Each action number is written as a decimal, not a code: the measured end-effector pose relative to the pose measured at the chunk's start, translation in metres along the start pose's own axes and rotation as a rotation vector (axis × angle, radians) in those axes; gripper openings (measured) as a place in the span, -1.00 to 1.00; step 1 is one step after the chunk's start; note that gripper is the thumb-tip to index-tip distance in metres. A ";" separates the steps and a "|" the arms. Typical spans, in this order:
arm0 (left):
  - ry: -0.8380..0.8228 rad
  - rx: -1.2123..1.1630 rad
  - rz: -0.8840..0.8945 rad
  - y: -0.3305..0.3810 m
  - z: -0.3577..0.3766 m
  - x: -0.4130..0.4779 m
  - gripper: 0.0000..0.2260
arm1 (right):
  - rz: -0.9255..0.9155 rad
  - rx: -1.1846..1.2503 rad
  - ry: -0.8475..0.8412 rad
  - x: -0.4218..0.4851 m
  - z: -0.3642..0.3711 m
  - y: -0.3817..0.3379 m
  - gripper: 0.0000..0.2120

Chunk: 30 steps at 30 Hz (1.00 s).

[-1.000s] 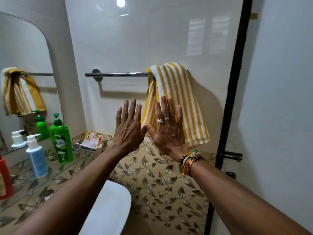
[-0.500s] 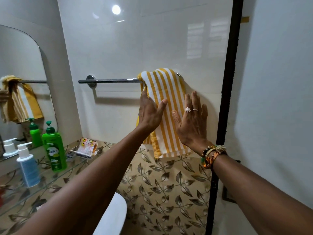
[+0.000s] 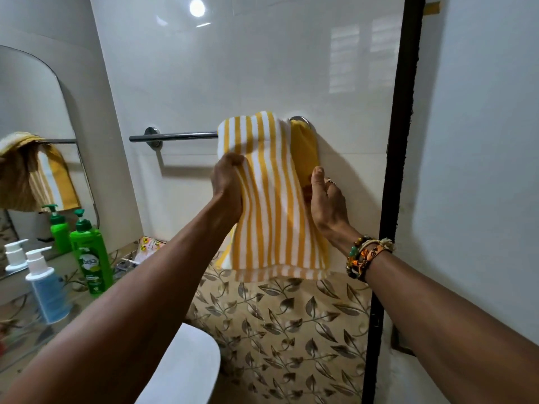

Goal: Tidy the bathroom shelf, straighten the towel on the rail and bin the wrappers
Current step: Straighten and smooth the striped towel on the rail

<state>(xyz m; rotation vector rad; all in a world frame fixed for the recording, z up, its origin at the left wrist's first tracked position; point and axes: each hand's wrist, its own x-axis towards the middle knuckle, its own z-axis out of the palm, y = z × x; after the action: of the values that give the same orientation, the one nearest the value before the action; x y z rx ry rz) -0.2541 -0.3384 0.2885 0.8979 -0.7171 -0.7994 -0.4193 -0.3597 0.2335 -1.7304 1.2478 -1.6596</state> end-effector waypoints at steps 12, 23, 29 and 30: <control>0.023 -0.100 0.040 0.009 -0.038 0.018 -0.77 | -0.018 -0.016 0.134 0.007 0.030 0.012 -0.51; 0.135 -0.071 0.020 0.008 -0.048 0.020 -0.72 | 0.248 0.280 0.033 0.017 0.014 -0.002 -0.61; 0.194 0.086 0.064 -0.006 -0.047 0.021 -0.74 | -0.052 0.221 0.107 0.008 0.030 -0.040 -0.75; 0.192 0.108 0.060 -0.009 -0.047 0.021 -0.74 | -0.096 0.206 0.123 0.008 0.036 -0.051 -0.72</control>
<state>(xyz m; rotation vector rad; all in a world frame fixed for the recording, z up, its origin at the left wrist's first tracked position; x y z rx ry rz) -0.2079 -0.3412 0.2646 1.0303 -0.6194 -0.6165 -0.3713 -0.3503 0.2721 -1.6069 1.0183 -1.9025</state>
